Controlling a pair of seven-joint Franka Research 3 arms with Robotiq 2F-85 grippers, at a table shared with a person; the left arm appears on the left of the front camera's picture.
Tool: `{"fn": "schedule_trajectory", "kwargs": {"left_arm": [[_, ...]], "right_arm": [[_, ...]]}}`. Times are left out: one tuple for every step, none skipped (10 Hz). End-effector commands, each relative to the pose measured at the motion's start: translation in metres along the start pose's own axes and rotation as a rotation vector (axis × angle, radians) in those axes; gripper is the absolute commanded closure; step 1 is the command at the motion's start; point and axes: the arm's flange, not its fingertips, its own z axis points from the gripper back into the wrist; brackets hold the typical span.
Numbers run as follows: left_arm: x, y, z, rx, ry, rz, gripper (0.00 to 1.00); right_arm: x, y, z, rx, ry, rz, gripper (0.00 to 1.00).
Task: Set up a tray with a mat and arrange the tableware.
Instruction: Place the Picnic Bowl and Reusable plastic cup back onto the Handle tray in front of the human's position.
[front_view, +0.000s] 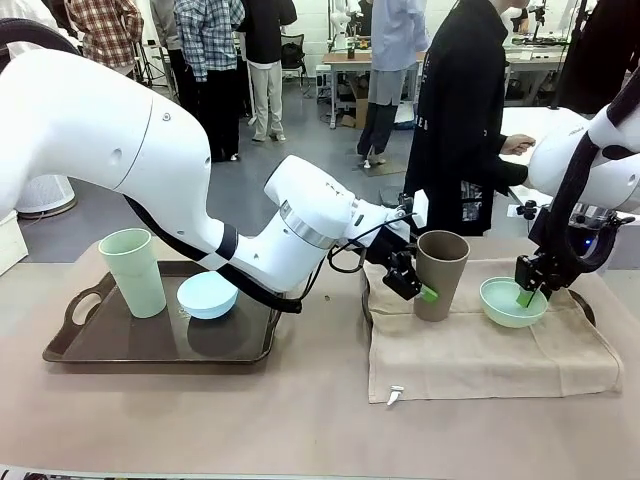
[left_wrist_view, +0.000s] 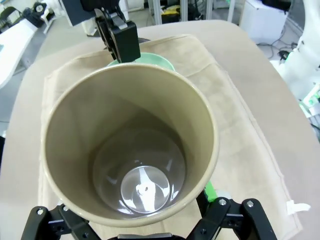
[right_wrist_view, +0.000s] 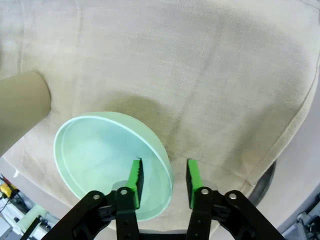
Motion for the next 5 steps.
{"fn": "schedule_trajectory", "kwargs": {"left_arm": [[-0.006, -0.006, 0.009, 0.002, 0.031, 0.115, 0.0], [-0.01, -0.006, 0.011, 0.002, 0.047, 0.169, 0.0], [-0.012, -0.006, 0.013, 0.008, 0.075, 0.208, 0.0], [-0.017, -0.006, 0.019, 0.021, 0.112, 0.292, 0.0], [-0.021, -0.008, 0.026, 0.015, 0.112, 0.34, 0.0]], "right_arm": [[-0.006, 0.006, 0.016, -0.022, -0.034, 0.009, 0.0], [-0.013, 0.013, 0.025, -0.036, -0.063, 0.026, 0.0], [-0.019, 0.02, 0.032, -0.052, -0.083, 0.04, 0.0], [-0.025, 0.026, 0.039, -0.062, -0.086, 0.043, 0.0], [-0.033, 0.03, 0.045, -0.064, -0.079, 0.035, 0.0]]}}
